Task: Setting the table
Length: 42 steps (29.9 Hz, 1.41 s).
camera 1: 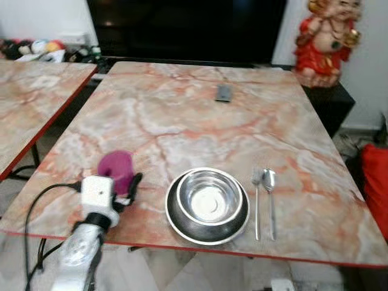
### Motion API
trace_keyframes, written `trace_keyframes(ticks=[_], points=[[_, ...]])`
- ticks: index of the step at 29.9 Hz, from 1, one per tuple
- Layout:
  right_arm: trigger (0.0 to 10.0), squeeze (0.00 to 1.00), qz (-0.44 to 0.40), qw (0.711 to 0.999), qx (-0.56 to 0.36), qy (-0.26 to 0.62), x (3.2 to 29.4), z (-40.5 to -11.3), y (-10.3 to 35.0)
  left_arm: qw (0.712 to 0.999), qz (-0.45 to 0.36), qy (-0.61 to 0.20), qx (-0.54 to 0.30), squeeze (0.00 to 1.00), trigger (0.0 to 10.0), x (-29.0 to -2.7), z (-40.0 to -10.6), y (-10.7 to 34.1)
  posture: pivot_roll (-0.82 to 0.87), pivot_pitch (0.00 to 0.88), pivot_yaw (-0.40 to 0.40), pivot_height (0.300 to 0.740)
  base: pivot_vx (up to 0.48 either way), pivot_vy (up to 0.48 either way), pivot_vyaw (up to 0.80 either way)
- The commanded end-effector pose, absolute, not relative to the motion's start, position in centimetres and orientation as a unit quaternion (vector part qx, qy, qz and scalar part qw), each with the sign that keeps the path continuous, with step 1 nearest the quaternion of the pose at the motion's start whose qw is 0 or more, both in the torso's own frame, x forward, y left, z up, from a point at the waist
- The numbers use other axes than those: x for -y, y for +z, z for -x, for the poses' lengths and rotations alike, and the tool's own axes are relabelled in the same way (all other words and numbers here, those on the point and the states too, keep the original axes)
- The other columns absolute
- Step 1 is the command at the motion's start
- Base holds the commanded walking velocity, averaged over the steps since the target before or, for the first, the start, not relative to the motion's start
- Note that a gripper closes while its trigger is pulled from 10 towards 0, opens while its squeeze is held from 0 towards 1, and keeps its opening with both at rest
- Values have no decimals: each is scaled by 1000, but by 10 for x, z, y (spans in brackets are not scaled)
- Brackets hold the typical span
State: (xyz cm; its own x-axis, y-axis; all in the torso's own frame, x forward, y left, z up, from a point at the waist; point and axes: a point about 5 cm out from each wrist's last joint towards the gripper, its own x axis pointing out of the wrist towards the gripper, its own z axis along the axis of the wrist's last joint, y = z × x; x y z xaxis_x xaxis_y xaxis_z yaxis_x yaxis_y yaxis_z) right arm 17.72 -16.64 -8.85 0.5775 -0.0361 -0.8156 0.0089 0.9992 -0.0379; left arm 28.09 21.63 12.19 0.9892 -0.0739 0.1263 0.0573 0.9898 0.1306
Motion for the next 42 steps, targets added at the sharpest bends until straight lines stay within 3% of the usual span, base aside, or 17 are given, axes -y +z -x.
trace_keyframes(ticks=[1,12,29,42], points=[[10000,0,17,878,-479,-19,172,-164,-94,995,-63,-43,61,0,10000,-210,-281,120,43,101,-2,740,0,0,0],[10000,0,21,877,-479,-16,173,-164,-94,992,-53,-109,25,0,10000,-196,-284,112,46,102,-7,740,0,0,0],[10000,0,19,877,-480,-17,172,-163,-94,993,-46,-105,-3,0,10000,-185,-310,98,34,101,-3,740,0,0,0],[10000,0,23,876,-481,-13,171,-162,-95,991,-52,-120,0,0,10000,-178,-313,94,27,90,3,740,0,0,0]])
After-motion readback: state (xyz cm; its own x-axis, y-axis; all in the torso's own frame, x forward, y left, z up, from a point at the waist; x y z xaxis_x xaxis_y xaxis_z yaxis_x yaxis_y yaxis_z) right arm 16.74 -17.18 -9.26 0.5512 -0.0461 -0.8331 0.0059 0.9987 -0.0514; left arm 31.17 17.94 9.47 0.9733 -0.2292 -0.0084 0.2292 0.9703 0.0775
